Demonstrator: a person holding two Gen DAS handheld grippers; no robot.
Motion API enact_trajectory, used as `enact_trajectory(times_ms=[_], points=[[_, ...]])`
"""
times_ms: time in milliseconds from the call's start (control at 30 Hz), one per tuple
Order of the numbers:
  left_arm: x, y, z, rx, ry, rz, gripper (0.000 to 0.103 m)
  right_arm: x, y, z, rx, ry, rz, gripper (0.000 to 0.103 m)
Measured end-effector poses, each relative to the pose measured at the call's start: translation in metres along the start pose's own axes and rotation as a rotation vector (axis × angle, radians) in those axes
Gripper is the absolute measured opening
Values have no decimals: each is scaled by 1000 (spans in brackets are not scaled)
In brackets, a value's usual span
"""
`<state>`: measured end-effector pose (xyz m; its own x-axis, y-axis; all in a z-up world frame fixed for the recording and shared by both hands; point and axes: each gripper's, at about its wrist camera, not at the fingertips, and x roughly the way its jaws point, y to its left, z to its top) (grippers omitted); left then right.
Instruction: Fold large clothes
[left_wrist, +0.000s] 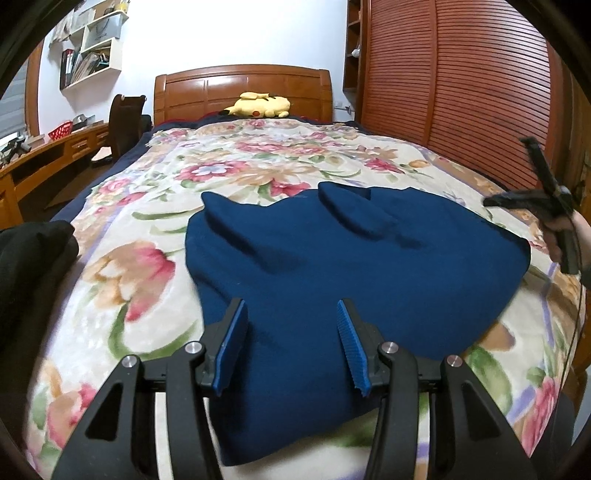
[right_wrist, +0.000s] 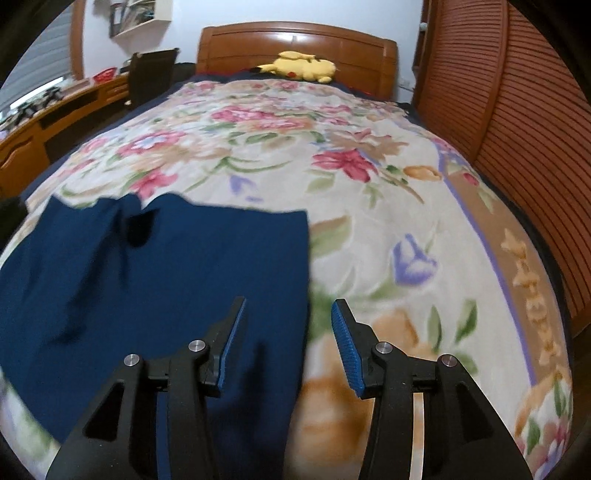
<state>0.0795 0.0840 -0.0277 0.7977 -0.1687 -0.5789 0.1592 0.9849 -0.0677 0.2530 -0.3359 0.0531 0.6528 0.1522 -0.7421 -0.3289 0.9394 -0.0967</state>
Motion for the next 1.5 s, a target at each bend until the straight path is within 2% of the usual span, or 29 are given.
enact_trajectory(times_ms=[167,300,433,667,1067,1233,1300,1333,1400,1433,1467,1500], points=[[-7,5,-7,-3,4,30,52,-29,14,-38,-35,-12,4,64],[-12,9,-14,-12,11,48,52,-38,27,-59,-69,7,14,66],[-15,9,-21,-20,22,55,52,-38,30,-75,-42,29,25,67],[-11,11,-34,-25,62,74,52,-21,29,-95,21,64,30,78],[-5,16,-44,-57,103,65,53,-14,29,-110,73,53,61,79],[-2,15,-47,-62,118,22,53,-11,27,-112,95,55,89,77],[-3,17,-46,-78,117,-16,44,-10,27,-112,102,62,106,74],[-3,17,-46,-86,120,-43,36,-10,27,-112,106,67,114,72],[-4,18,-46,-89,118,-50,28,-10,28,-111,111,77,136,65],[-5,18,-46,-91,115,-50,16,-10,29,-111,108,78,134,63],[-7,19,-45,-95,106,-48,9,-11,30,-111,103,77,137,58],[-10,19,-44,-99,95,-54,7,-13,32,-111,94,74,136,54]])
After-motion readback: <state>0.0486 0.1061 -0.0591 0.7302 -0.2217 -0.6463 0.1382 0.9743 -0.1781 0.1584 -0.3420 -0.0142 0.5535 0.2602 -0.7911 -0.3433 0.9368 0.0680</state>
